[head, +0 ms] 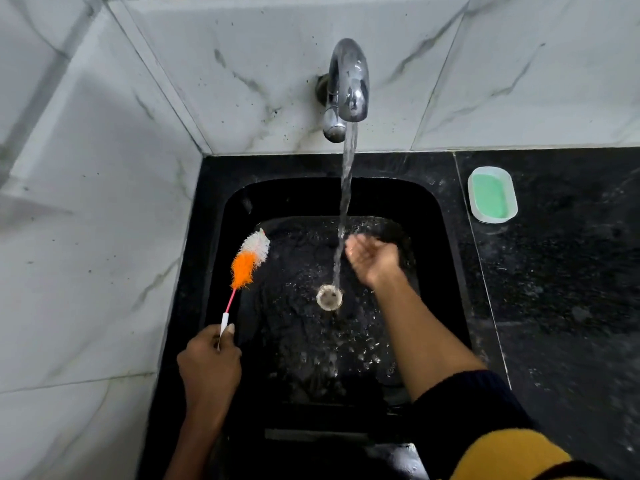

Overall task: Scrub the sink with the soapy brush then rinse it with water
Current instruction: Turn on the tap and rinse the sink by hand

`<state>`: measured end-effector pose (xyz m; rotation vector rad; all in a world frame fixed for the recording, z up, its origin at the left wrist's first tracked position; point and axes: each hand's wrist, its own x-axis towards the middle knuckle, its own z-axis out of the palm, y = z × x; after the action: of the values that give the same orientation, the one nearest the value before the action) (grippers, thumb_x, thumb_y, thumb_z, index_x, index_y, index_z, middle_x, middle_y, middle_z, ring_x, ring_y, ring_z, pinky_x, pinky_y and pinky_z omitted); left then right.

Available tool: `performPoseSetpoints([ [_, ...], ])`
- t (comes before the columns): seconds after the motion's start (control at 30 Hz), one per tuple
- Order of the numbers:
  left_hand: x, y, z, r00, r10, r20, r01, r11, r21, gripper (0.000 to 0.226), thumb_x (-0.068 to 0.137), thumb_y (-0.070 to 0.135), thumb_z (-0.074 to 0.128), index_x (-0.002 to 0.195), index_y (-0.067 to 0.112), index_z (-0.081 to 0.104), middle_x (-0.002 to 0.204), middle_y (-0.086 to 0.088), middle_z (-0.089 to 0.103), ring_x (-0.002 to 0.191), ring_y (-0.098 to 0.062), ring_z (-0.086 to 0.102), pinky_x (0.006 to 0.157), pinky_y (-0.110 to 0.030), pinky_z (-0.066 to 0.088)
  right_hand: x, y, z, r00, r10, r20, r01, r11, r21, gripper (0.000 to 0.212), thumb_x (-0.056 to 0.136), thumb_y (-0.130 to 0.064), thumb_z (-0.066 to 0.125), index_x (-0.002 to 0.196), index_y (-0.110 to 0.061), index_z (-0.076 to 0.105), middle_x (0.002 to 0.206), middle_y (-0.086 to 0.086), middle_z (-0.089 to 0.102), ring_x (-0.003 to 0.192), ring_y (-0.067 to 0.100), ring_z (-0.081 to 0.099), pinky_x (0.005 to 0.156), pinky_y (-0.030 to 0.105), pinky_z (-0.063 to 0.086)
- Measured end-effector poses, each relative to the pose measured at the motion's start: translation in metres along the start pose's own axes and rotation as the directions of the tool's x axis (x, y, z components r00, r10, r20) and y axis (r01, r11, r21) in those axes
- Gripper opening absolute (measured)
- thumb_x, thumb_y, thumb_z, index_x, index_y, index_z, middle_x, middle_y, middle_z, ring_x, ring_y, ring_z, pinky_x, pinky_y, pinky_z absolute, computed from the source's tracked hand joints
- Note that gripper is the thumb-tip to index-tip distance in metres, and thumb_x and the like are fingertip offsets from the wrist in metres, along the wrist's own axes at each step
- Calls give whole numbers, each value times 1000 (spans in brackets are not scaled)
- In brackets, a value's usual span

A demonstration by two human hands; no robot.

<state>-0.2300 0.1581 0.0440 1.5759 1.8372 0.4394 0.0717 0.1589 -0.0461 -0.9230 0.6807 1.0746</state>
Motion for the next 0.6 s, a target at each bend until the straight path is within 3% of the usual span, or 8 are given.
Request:
performPoseSetpoints([
  [0.13, -2, 3, 4, 1000, 19, 21, -19, 1000, 1, 27, 96, 17, 61, 71, 9, 66, 58, -6, 65, 54, -24, 61, 52, -26, 43, -12, 42, 4, 976, 216, 20, -209, 960, -184, 38, 104, -17, 28, 90, 1, 57, 86, 15, 59, 77, 22, 55, 88, 32, 51],
  [0.2, -4, 6, 4, 998, 41, 38, -42, 999, 18, 26, 96, 17, 60, 73, 9, 67, 59, -7, 65, 54, -21, 60, 50, -23, 39, -15, 52, 12, 971, 240, -12, -237, 946, -220, 41, 105, -23, 32, 79, -4, 56, 73, 9, 56, 62, 18, 52, 63, 28, 49],
  [0.27, -7, 7, 6, 997, 59, 54, -60, 998, 11, 25, 97, 17, 60, 75, 9, 68, 59, -7, 66, 54, -20, 60, 50, -21, 37, -14, 51, 17, 964, 265, 2, -259, 943, -210, 41, 105, -29, 31, 69, -12, 43, 58, 1, 43, 46, 13, 38, 44, 23, 33],
  [0.33, -8, 6, 8, 996, 68, 62, -69, 997, 17, 24, 97, 18, 60, 75, 10, 69, 58, -6, 65, 54, -20, 61, 50, -23, 38, -14, 36, 15, 951, 300, 69, -279, 934, -222, 37, 102, -19, 27, 67, -13, 36, 54, -1, 34, 41, 11, 29, 39, 20, 25],
  [0.43, -7, 1, 11, 994, 89, 58, -90, 996, 25, 26, 96, 19, 61, 72, 11, 68, 56, -4, 65, 54, -21, 61, 52, -24, 40, -10, -8, 0, 957, 240, 162, -225, 969, -105, 36, 100, -15, 26, 67, -14, 41, 52, -1, 39, 38, 10, 35, 35, 19, 30],
  [0.5, -7, -2, 12, 995, 87, 50, -89, 995, 40, 25, 95, 19, 62, 73, 10, 69, 56, -2, 64, 55, -18, 60, 53, -24, 37, -8, -37, -17, 992, 65, 110, -77, 991, 109, 37, 101, -13, 25, 76, -9, 52, 63, 7, 53, 50, 17, 52, 49, 21, 49],
  [0.53, -7, -3, 13, 995, 87, 49, -89, 995, 46, 24, 95, 19, 63, 74, 10, 70, 56, -1, 65, 55, -18, 60, 54, -24, 37, -6, -48, -29, 999, -31, 28, 25, 980, 197, 37, 102, -10, 24, 83, -2, 55, 76, 15, 59, 64, 24, 60, 69, 23, 56],
  [0.6, -9, -6, 13, 995, 80, 60, -83, 996, 39, 21, 95, 19, 63, 77, 10, 71, 57, -2, 66, 57, -19, 62, 55, -24, 37, -3, -55, -58, 970, -157, -183, 196, 955, 222, 34, 102, -6, 23, 87, 1, 53, 91, 22, 58, 77, 29, 60, 89, 28, 53],
])
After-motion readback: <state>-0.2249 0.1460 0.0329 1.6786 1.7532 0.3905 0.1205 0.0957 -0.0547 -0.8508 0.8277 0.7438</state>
